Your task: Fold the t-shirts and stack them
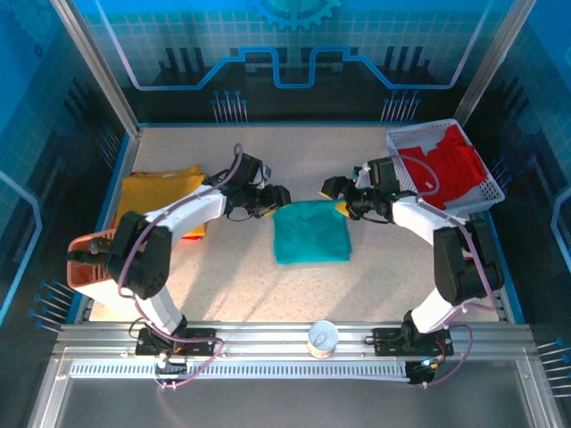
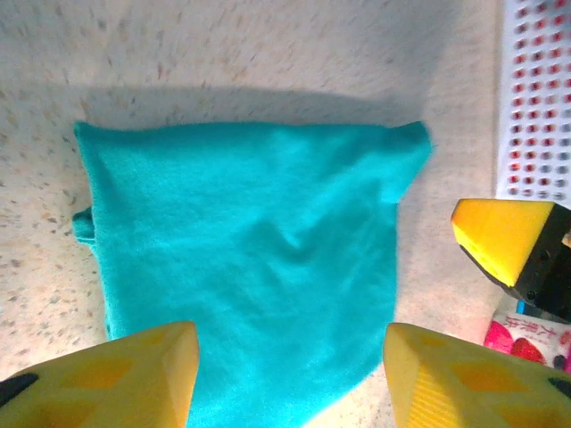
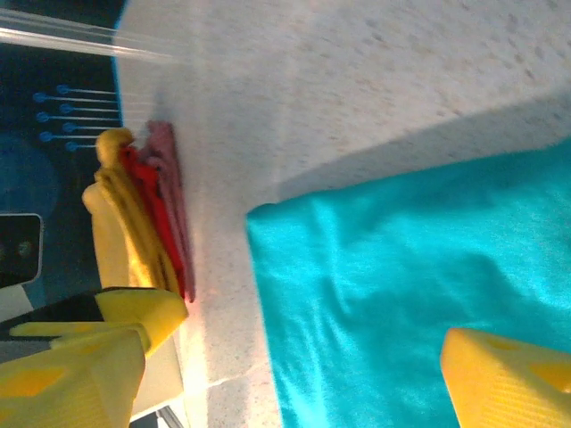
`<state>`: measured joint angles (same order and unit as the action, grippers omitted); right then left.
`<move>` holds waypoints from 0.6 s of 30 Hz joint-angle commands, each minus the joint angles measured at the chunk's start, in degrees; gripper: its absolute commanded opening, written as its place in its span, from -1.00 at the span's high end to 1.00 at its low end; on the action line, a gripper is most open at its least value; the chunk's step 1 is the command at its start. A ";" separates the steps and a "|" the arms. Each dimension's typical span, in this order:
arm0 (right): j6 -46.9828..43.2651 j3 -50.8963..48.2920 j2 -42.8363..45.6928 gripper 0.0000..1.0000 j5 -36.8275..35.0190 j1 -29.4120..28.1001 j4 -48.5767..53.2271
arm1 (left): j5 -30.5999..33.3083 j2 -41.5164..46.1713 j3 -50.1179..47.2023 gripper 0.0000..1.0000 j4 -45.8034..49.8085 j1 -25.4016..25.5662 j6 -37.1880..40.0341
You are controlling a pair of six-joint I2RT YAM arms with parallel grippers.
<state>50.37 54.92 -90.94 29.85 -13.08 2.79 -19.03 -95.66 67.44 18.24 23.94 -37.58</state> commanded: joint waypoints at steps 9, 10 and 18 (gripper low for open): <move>-11.87 -1.74 10.28 -0.81 -2.25 -0.10 14.17 | 3.85 14.21 -13.18 -0.59 6.73 -1.52 11.79; -11.75 -2.46 10.50 -0.81 -2.26 -0.08 14.04 | 3.67 13.62 -13.17 -0.60 7.03 -1.54 12.33; -9.92 -8.98 12.45 -0.82 -1.25 -0.13 11.80 | 3.29 2.38 -9.33 -0.45 8.50 -1.46 10.09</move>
<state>41.23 47.55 -80.84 28.71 -13.08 13.47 -16.08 -89.69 55.90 25.19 22.87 -27.05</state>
